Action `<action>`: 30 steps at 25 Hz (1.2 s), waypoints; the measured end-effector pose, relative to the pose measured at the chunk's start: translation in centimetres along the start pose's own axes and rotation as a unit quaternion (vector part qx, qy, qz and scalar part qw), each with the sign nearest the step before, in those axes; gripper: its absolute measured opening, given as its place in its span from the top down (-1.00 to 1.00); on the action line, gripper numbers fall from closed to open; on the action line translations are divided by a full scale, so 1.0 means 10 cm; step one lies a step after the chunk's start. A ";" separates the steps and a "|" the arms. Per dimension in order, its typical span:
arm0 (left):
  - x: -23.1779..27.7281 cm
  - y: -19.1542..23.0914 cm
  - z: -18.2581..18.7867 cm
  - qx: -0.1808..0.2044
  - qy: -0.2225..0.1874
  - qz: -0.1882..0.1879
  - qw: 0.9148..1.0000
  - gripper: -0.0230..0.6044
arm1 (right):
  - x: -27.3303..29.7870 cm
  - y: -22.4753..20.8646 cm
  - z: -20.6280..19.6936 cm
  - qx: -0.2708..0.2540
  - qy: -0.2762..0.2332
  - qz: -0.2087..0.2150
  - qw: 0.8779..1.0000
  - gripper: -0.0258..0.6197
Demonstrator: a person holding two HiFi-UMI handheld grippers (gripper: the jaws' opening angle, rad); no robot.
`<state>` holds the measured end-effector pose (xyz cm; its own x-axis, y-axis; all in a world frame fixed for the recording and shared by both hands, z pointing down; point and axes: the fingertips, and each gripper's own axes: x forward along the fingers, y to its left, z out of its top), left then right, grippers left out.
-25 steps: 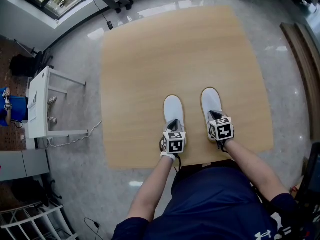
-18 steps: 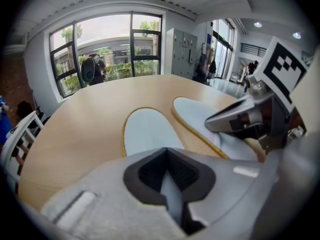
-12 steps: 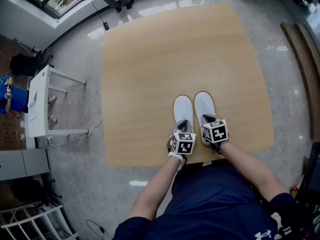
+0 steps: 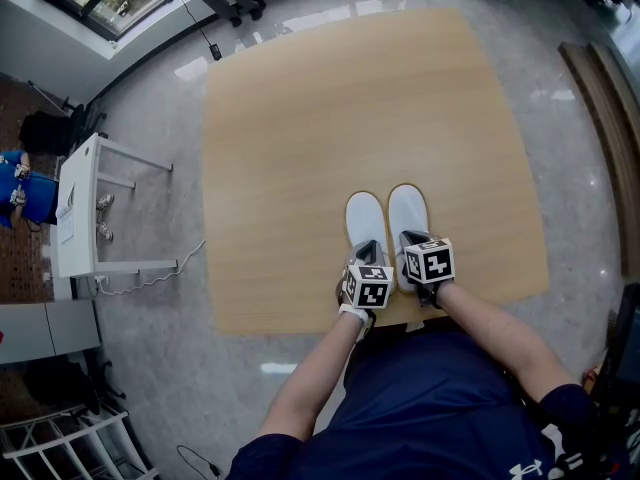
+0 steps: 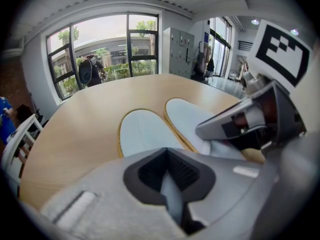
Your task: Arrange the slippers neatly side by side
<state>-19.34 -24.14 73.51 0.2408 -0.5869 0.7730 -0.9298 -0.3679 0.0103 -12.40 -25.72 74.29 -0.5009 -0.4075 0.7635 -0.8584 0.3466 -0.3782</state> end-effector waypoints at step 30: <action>-1.85 -0.17 0.90 -0.008 -0.198 -0.084 0.977 0.92 | -2.01 0.58 0.93 -0.181 -0.237 0.103 0.949 0.89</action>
<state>-19.72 -19.12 53.50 0.4764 -0.7532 0.4535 -0.8712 -0.4739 0.1282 -8.30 -23.39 51.91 -0.7209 -0.6043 0.3393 -0.6857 0.6929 -0.2228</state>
